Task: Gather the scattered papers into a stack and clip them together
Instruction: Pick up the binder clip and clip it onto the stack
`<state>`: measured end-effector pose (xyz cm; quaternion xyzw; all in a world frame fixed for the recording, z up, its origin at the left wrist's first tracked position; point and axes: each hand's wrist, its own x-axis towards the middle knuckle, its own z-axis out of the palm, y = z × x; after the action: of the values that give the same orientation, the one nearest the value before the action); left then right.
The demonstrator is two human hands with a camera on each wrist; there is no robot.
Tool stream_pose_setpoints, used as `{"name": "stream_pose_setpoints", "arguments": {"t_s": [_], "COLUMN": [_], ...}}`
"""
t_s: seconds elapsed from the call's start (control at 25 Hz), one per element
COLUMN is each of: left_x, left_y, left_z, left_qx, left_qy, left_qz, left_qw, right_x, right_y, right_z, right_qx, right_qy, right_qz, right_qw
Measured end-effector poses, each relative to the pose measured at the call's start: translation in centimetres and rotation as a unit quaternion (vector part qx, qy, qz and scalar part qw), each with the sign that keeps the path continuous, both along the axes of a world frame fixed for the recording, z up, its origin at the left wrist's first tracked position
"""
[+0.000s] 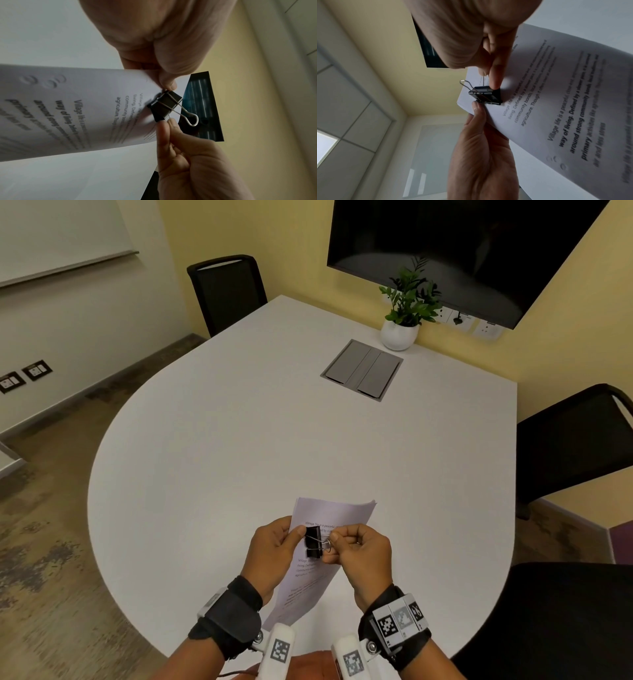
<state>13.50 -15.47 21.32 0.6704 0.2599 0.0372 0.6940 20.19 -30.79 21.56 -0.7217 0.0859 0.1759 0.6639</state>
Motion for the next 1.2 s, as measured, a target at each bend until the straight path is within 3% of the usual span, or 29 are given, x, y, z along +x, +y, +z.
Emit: {"name": "stream_pose_setpoints", "arguments": {"t_s": [0.24, 0.68, 0.96, 1.2], "left_x": [0.1, 0.4, 0.0, -0.2], "left_y": [0.0, 0.6, 0.6, 0.6], "left_z": [0.6, 0.4, -0.4, -0.2], "left_qx": [0.003, -0.038, -0.009, 0.008], "left_qy": [-0.007, 0.021, 0.02, 0.016], "left_qz": [-0.014, 0.032, 0.069, 0.067], "left_qw": [1.0, 0.999, 0.997, 0.998], "right_x": [0.5, 0.5, 0.6, 0.6], "right_y": [0.1, 0.0, -0.6, -0.7], "right_z": [0.4, 0.5, 0.9, 0.3], "right_qx": [0.004, 0.096, 0.06, 0.014], "right_qy": [-0.005, 0.042, 0.022, -0.021], "right_qz": [0.001, 0.031, 0.142, 0.176], "right_qw": [1.0, 0.994, 0.988, 0.984]}}
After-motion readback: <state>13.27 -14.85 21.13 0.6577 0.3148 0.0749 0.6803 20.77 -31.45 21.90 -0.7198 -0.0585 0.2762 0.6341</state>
